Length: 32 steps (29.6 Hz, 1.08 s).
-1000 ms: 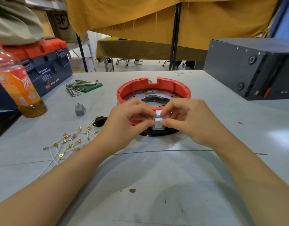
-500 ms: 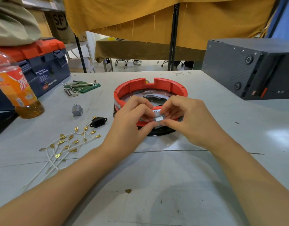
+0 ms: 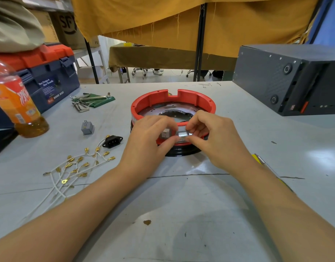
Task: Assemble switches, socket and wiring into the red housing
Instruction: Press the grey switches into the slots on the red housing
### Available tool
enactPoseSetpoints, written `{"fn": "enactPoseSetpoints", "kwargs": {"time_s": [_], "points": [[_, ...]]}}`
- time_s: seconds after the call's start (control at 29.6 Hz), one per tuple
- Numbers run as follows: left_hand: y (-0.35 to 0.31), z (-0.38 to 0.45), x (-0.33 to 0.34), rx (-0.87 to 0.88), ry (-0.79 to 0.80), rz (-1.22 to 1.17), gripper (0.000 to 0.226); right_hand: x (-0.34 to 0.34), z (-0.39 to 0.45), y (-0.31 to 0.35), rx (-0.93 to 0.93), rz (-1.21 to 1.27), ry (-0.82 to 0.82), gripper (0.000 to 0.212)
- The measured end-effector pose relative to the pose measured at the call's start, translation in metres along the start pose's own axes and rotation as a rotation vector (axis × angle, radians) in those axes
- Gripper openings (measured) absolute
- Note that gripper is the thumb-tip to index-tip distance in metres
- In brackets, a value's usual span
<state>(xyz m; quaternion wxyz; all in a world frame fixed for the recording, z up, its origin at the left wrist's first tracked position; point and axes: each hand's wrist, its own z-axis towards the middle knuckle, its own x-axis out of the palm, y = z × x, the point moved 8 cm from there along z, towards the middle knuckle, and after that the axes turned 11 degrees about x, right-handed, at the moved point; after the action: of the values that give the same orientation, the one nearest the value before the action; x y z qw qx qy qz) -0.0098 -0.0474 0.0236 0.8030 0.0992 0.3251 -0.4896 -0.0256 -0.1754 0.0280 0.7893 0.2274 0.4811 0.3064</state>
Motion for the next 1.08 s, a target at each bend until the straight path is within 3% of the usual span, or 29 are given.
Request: {"fn": "enactPoseSetpoints", "kwargs": {"time_s": [0.14, 0.34, 1.08], "points": [[0.006, 0.000, 0.000, -0.053, 0.002, -0.005, 0.027, 0.001, 0.001, 0.002, -0.033, -0.118, -0.048, 0.015], [0.008, 0.001, 0.001, -0.057, 0.034, -0.025, 0.034, 0.003, 0.007, -0.012, 0.051, -0.217, 0.013, 0.044], [0.026, 0.003, 0.008, -0.178, 0.074, -0.064, 0.030, 0.008, 0.020, -0.018, 0.085, -0.132, 0.015, 0.028]]}}
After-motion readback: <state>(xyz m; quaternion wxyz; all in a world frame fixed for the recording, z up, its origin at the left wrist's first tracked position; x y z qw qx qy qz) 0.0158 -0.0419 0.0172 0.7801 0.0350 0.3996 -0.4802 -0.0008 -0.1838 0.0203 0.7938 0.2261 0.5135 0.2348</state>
